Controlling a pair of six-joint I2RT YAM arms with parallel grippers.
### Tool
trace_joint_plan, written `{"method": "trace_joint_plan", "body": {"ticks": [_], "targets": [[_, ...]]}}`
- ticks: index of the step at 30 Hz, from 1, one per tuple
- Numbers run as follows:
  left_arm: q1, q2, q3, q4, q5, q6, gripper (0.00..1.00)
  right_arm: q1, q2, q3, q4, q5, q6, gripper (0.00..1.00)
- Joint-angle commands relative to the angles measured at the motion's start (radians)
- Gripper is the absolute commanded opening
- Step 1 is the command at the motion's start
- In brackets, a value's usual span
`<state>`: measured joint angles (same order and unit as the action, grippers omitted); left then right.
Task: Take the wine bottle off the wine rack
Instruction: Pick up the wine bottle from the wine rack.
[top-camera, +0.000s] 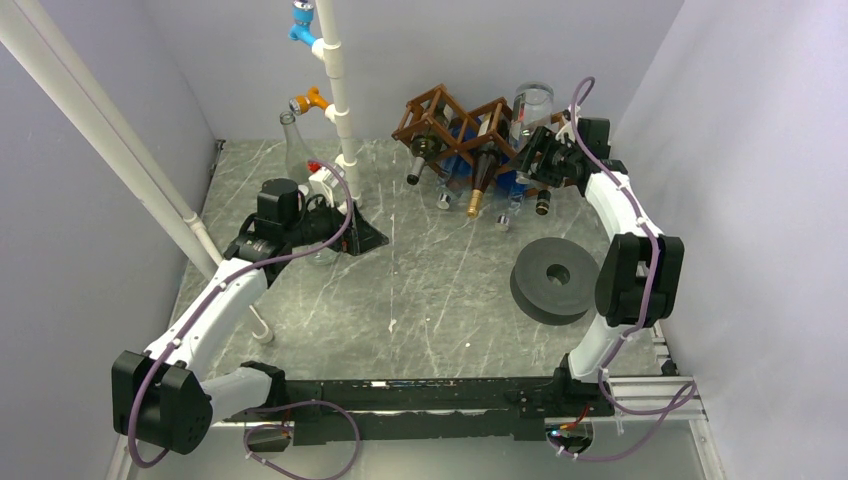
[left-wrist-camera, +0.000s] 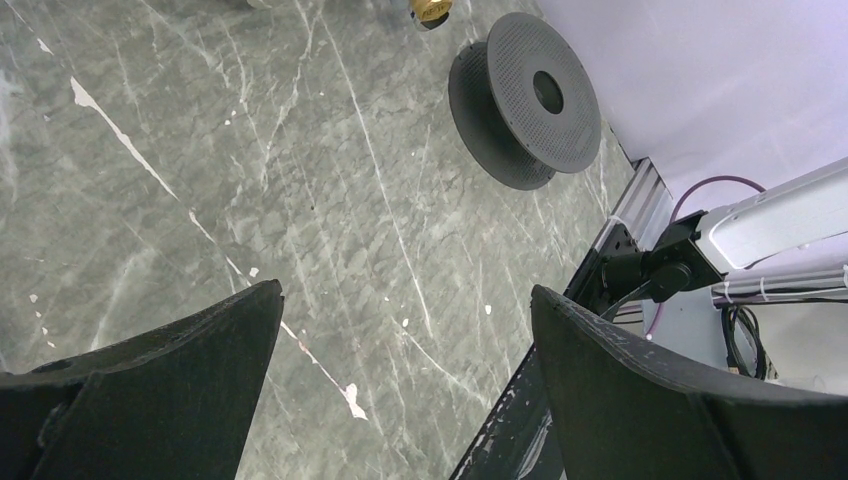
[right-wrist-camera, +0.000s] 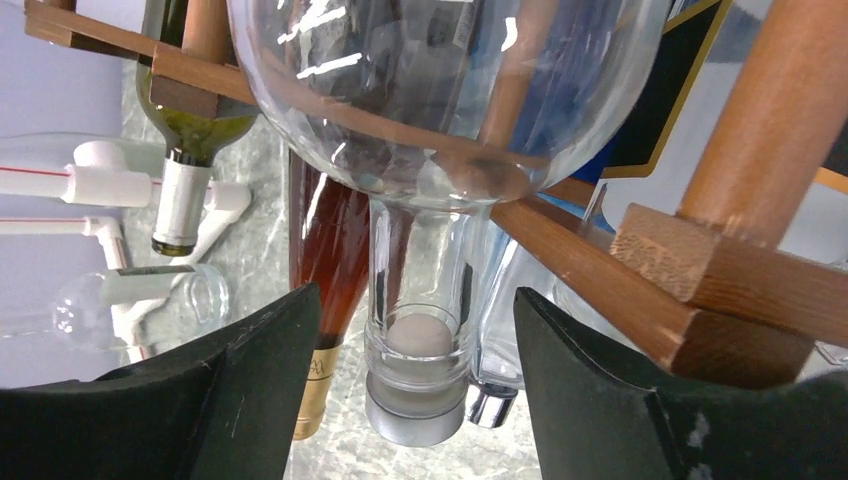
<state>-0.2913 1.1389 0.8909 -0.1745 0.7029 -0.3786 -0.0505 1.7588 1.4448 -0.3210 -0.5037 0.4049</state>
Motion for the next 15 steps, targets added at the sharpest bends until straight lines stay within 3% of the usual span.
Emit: {"method": "trace_joint_plan", "body": {"ticks": [1, 15], "targets": [[0.004, -0.023, 0.038, 0.003, 0.009, 0.025, 1.0, 0.0, 0.023, 0.052, 0.081, -0.05, 0.037, 0.72], [0.006, -0.031, 0.037, 0.005, 0.003, 0.032, 1.0, 0.0, 0.031, 0.039, 0.138, -0.097, 0.053, 0.63]]}}
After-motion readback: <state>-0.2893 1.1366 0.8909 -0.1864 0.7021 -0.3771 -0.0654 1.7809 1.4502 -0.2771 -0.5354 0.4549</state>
